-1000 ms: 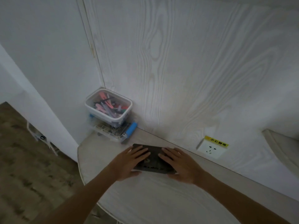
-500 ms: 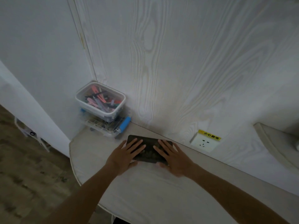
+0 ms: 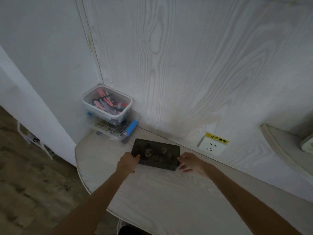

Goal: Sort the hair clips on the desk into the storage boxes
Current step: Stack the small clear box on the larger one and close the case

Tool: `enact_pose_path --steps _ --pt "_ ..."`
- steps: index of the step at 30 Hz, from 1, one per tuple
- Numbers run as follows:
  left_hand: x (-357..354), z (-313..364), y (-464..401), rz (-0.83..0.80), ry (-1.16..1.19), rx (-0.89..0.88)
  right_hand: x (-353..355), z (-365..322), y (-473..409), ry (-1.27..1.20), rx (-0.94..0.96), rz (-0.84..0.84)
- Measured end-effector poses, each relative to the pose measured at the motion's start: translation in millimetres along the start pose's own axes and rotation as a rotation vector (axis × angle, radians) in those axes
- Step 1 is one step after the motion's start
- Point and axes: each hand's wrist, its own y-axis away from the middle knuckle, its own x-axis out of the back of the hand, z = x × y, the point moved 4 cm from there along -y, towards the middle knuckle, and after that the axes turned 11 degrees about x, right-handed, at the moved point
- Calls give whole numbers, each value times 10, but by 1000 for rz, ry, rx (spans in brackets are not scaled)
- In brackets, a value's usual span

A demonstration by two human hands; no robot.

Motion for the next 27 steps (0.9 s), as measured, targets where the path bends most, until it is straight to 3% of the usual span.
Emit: enact_pose_path --steps 4,8,15,18,22,27 --pt "222 125 190 -85 3 -22 222 -74 192 -42 18 -214" --pt "549 368 570 -142 -12 -106 514 -464 399 -158 103 -271" --pt "1549 798 976 49 106 -318 455 -1373 405 -320 347 -315" --pt "1965 923 814 211 215 -354 130 -1780 260 -422 414 -208" --pt "2071 952 463 212 498 -322 -302 -2153 -14 -391 393 12" --pt "2065 890 172 208 681 -225 -584 -2418 -202 -378 329 33"
